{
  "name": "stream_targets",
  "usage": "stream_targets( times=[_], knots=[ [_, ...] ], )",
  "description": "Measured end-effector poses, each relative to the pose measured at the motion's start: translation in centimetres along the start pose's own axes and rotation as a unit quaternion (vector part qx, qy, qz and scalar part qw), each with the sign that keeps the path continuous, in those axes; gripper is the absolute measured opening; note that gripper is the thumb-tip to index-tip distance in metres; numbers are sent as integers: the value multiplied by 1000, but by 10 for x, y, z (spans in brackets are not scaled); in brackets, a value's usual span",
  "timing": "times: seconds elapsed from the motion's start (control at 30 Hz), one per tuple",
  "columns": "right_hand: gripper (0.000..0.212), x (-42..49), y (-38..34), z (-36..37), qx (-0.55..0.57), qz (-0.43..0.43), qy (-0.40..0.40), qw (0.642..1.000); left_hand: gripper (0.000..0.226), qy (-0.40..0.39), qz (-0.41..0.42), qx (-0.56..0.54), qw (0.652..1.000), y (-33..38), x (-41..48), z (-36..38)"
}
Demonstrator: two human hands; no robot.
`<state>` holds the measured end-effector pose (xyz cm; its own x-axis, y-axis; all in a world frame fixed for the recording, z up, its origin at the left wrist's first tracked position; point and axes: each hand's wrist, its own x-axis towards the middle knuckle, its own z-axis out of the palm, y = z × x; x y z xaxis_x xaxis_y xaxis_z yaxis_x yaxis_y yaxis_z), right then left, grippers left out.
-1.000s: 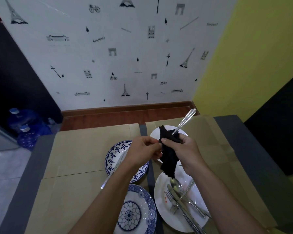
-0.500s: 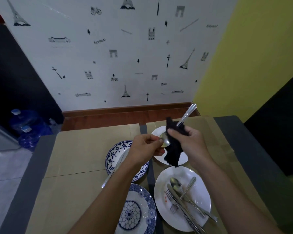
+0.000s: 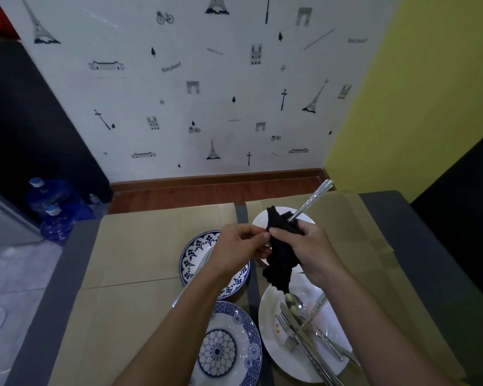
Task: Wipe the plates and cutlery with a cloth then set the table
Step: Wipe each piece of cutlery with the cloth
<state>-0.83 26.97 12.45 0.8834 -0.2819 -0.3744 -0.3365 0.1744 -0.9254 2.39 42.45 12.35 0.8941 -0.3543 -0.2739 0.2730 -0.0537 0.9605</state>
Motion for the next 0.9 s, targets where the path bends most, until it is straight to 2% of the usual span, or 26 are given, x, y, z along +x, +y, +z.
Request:
stream_targets(
  times=[0.07,0.2,0.3,0.4,0.47,0.7,0.9],
  knots=[
    [15,1,-2,-3,19,2,-9,1000,13,-1,-6,-8,1000,-2,-1,2],
    [9,2,4,-7,-19,-10,20,1000,11,3,-13,1,1000,-6,0,5],
    [17,2,10,-7,-48,-1,29,998,9,1,-16,29,999,-8,4,4],
    [5,1,10,-7,-58,3,9,998,11,-9,-23,51,998,-11,6,4],
    [9,2,11,-7,-59,-4,13,998,7,-17,-30,36,999,-15,4,4],
    [5,6,14,-11,13,-34,97,995,13,28,-66,59,996,-32,13,-10],
    [5,16,15,-19,33,-32,112,993,10,64,-108,56,991,-58,27,-31]
  ],
)
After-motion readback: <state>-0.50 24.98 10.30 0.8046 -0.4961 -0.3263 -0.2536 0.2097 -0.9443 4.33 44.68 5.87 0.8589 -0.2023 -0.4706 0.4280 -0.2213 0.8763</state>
